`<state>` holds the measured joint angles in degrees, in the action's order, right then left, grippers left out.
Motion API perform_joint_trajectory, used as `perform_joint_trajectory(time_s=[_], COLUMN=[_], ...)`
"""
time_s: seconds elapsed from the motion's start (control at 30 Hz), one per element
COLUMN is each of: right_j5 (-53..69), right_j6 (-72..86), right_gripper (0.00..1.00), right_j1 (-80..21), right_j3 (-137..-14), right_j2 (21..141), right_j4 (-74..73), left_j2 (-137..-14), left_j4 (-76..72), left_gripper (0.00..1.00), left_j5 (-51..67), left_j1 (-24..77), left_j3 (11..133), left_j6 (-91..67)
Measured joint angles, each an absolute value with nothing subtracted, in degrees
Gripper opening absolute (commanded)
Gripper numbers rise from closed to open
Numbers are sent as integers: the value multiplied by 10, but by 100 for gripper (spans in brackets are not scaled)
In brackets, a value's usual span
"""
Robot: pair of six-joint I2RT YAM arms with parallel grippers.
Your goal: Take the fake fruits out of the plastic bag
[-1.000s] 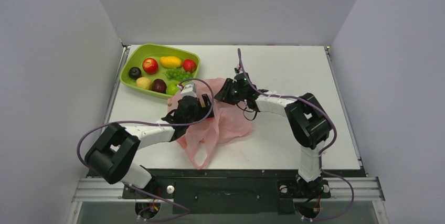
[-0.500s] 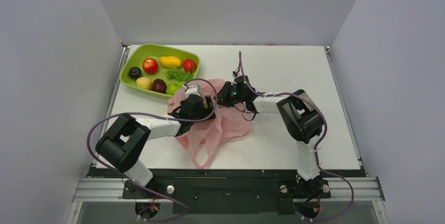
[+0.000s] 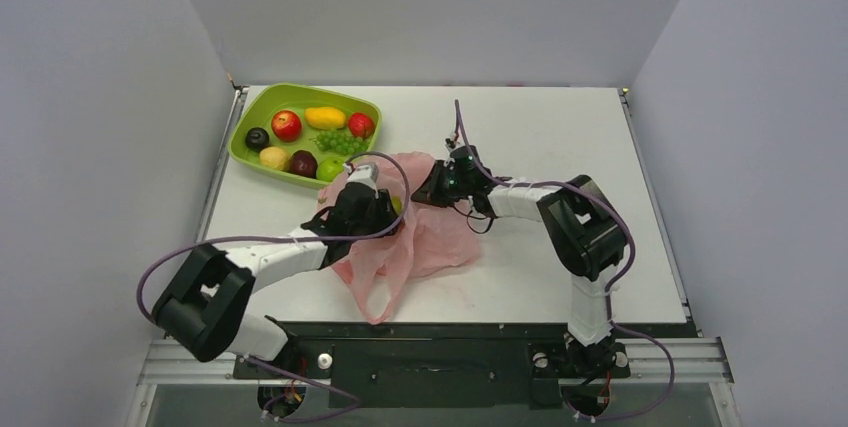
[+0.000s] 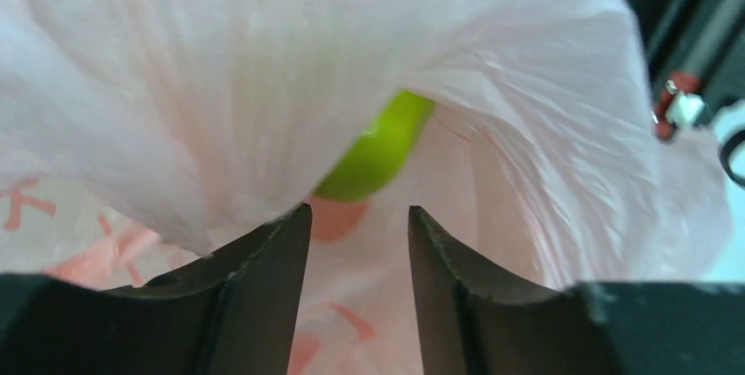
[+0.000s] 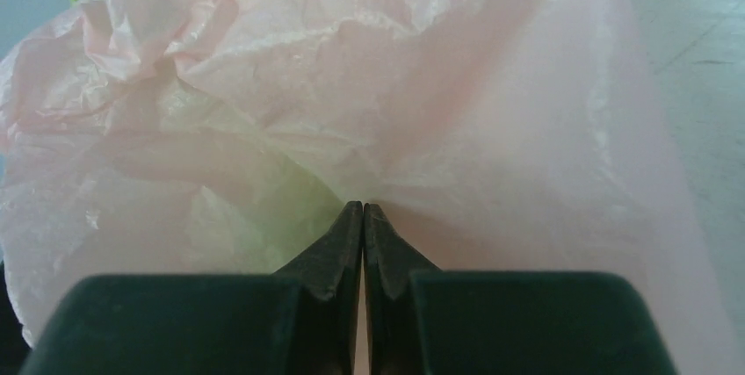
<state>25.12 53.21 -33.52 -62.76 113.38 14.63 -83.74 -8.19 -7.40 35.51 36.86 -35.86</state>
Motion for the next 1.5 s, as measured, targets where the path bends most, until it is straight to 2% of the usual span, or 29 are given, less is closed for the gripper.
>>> perform_joint_trajectory(time_s=[0.13,0.2,0.3,0.47,0.73,1.07,1.5], right_j5=[229,217,206,204,203,204,209], right_j6=[495,477,460,433,414,423,442], right_gripper=[0,0,0,0,0,0,0], right_j1=[-331,-327,-317,-308,-338,-338,-339], right_j3=[-624,-615,-608,-608,-631,-667,-666], right_j2=[1089,1062,1044,1041,1041,1068,1108], right_j4=[109,94,80,55,24,34,53], left_j2=[-748,-705,-649,-611,-675,-777,-886], left_j4=[-57,-44,-24,3,-27,-49,-65], left_gripper=[32,33,53,66,75,80,81], left_j5=[-23,3,29,34,-4,-62,-62], left_j1=[354,353,350,342,323,311,311], left_j3=[341,329,311,296,298,359,416], left_j6=[-368,-374,-382,-392,-414,-441,-474])
